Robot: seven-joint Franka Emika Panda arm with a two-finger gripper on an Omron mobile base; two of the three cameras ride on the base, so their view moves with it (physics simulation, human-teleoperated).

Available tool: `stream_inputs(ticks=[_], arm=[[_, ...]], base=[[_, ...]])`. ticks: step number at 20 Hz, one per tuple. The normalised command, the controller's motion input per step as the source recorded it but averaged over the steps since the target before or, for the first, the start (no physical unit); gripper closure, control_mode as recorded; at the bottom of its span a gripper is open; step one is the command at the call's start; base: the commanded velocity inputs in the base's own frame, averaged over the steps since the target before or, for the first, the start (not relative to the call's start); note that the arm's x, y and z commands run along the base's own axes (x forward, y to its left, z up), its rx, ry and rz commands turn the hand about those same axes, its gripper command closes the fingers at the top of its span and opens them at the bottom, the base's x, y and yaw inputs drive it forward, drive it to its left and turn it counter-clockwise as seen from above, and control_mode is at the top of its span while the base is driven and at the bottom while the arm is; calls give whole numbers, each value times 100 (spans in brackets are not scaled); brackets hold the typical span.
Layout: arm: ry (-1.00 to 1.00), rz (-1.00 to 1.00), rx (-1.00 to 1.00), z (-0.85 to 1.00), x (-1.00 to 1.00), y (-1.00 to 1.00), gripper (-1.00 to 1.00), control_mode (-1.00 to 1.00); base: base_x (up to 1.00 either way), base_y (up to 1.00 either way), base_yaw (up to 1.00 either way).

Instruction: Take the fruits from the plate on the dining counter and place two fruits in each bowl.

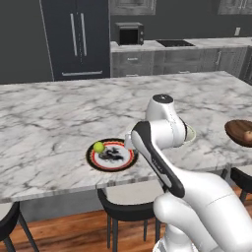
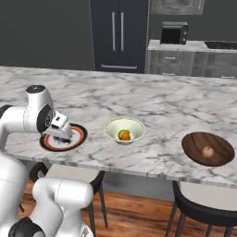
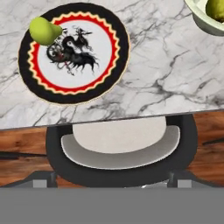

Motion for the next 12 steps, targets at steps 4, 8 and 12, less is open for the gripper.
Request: stream_inputs(ticks=[4,8,12], arm=[[0,0,0,0,0,0,-100,100],[5,1,0,0,49,9,-100,-100],[23,8,0,0,100,29,-100,-100]], base=[[0,0,0],[0,0,0],[0,0,0]])
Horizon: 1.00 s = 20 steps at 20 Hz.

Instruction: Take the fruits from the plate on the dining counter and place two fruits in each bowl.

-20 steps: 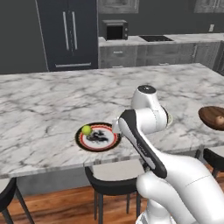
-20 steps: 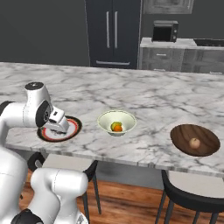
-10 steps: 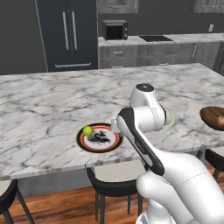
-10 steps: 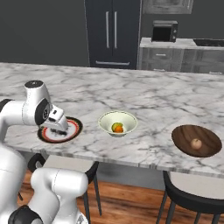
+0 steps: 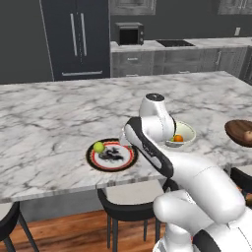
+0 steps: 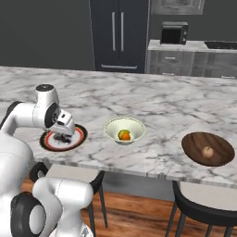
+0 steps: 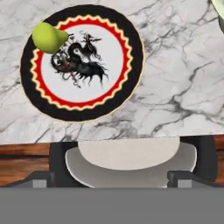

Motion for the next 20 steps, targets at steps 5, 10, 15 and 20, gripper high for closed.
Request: stream_inputs(ticks=[5,10,15,20], arm=[[14,6,-4,0,100,52,-100,-100],[0,0,-5,-6,100,65,-100,-100],[0,-3,-2,-31,87,35,-100,-100],[0,-2,0,-47,31,11,-100,-100]], base=[[0,0,0],[0,0,0],[0,0,0],[0,0,0]])
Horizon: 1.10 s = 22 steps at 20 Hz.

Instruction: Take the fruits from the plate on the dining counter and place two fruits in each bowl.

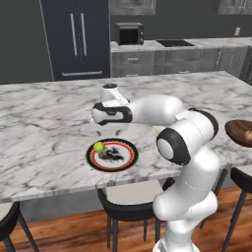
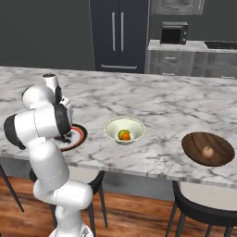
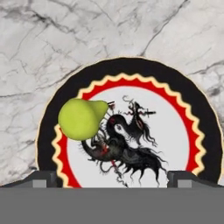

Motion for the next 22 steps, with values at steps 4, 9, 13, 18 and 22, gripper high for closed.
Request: stream_inputs(ticks=[4,9,13,18,22], arm=[[0,0,0,-19,-3,0,-100,-100],[0,3,2,-1,-1,0,-100,-100],[5,22,0,0,0,0,-100,-100],[19,9,-4,6,7,0,-100,-100],[34,0,-8,1,34,2,-100,-100]], base=[[0,0,0],[0,0,0],[0,0,0],[0,0,0],[0,0,0]])
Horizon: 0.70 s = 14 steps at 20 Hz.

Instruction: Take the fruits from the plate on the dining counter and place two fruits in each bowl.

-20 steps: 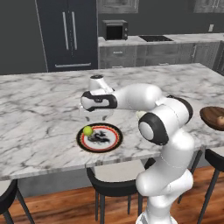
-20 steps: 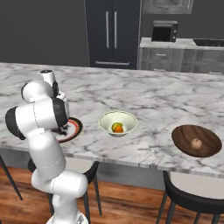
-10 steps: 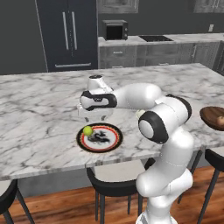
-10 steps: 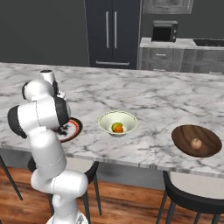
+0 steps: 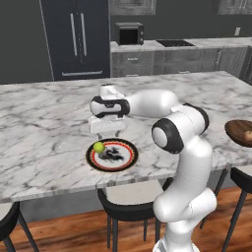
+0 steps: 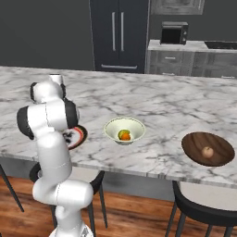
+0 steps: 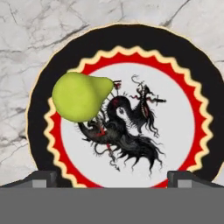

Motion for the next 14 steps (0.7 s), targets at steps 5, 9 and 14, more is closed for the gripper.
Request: stream_inputs(ticks=[5,9,14], arm=[[18,0,-1,-18,4,10,-100,-100],[17,0,-8,0,1,31,-100,-100],[7,0,-2,-34,0,13,-100,-100]], base=[[0,0,0],[0,0,0],[0,0,0]])
